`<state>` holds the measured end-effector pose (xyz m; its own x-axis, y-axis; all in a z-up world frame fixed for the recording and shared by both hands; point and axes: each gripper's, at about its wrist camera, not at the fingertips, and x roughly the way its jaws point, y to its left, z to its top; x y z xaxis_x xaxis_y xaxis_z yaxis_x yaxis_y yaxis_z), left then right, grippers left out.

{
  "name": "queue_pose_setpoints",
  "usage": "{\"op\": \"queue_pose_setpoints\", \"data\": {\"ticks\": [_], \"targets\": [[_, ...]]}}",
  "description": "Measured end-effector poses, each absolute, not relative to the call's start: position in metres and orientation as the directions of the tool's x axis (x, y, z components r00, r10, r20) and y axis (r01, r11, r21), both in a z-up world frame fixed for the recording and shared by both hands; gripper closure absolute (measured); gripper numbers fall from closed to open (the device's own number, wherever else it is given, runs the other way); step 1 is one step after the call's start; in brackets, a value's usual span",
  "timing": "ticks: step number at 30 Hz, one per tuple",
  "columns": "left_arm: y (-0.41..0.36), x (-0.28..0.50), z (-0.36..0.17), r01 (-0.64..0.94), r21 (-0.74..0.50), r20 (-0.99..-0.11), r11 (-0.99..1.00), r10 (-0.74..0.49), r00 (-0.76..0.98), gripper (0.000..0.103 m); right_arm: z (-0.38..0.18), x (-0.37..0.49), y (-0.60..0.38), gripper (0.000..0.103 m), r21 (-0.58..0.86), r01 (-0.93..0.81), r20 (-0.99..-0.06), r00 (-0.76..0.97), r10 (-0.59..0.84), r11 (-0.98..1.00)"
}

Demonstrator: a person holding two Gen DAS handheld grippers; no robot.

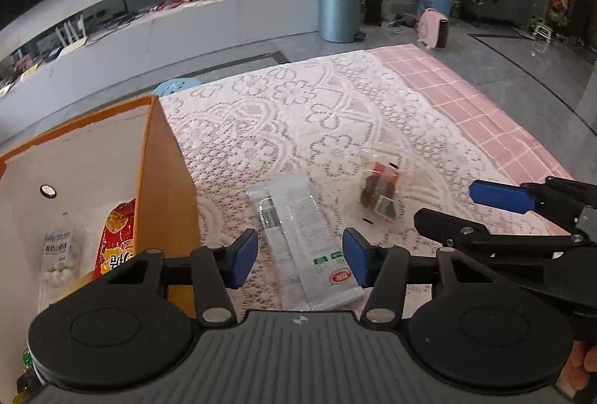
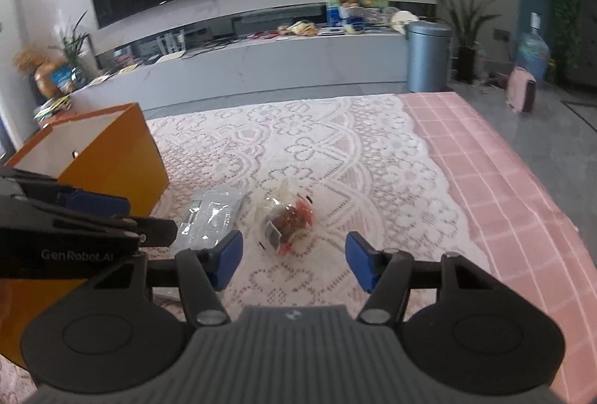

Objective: Organize snacks
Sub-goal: 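Grasp the white stick pack with the left tool while the right tool grasps the clear candy bag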

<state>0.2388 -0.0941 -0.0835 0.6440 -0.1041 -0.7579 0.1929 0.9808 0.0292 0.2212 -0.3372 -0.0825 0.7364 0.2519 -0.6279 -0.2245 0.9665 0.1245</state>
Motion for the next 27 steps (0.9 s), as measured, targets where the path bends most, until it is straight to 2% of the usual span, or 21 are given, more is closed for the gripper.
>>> {"op": "queue_pose_setpoints", "data": {"ticks": [5, 16, 27], "targets": [[-0.095, 0.24, -0.075, 0.2, 0.033, -0.728, 0.979, -0.114, 0.677, 0.042, -0.092, 0.243, -0.328, 0.047, 0.075, -0.298, -0.625, 0.73, 0.278, 0.952], [-0.094, 0.255, -0.084, 0.178, -0.028, -0.762, 0.984, -0.136, 0.633, 0.042, -0.115, 0.275, -0.313, 0.048, 0.046, -0.332, -0.631, 0.721, 0.285, 0.942], [-0.108, 0.263, -0.093, 0.175, -0.008, -0.774, 0.985, -0.116, 0.623, 0.041, -0.122, 0.279, -0.315, 0.062, 0.031, -0.335, -0.652, 0.707, 0.273, 0.942]]}}
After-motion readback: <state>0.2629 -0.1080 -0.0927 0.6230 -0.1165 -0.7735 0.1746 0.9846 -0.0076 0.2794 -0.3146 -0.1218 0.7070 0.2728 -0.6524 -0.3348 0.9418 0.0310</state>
